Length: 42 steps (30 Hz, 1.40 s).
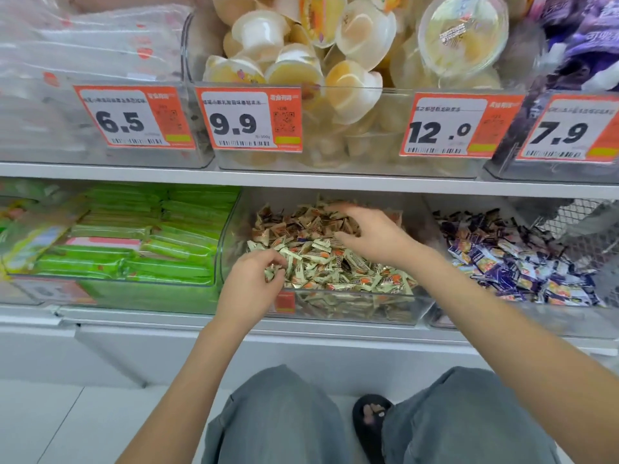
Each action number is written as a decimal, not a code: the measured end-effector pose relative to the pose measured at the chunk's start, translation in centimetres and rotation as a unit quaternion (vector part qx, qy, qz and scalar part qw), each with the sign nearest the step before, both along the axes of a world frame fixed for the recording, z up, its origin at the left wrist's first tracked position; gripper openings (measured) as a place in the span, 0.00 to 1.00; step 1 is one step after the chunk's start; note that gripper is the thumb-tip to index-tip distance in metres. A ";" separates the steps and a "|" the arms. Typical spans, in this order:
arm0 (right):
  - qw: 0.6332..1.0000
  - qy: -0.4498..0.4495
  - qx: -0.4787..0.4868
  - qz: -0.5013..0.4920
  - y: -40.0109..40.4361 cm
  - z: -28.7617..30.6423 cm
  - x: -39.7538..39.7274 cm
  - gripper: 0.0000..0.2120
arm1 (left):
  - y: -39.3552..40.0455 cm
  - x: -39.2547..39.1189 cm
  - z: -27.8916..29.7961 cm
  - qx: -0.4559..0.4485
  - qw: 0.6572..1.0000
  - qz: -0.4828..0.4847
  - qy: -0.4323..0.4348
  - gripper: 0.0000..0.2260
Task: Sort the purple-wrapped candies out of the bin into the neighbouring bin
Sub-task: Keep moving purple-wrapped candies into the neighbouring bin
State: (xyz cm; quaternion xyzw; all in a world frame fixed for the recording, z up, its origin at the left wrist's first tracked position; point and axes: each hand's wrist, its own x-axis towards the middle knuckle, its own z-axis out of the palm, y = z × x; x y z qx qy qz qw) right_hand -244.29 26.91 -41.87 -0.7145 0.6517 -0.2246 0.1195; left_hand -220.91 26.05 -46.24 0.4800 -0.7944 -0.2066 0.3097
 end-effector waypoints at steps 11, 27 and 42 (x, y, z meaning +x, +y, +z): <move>0.980 0.163 0.099 0.050 -7.2 -4.6 -0.1 0.15 | -10.5 -5.9 -0.6 0.102 0.975 -0.078 -0.183 0.19; 0.973 0.137 0.141 0.123 -8.2 -2.9 1.8 0.13 | -10.5 -3.3 -0.8 0.052 0.980 -0.062 -0.180 0.13; 0.985 0.083 0.118 0.094 -17.5 -5.8 5.3 0.25 | -2.5 -1.3 -2.0 -0.058 0.978 0.182 0.084 0.07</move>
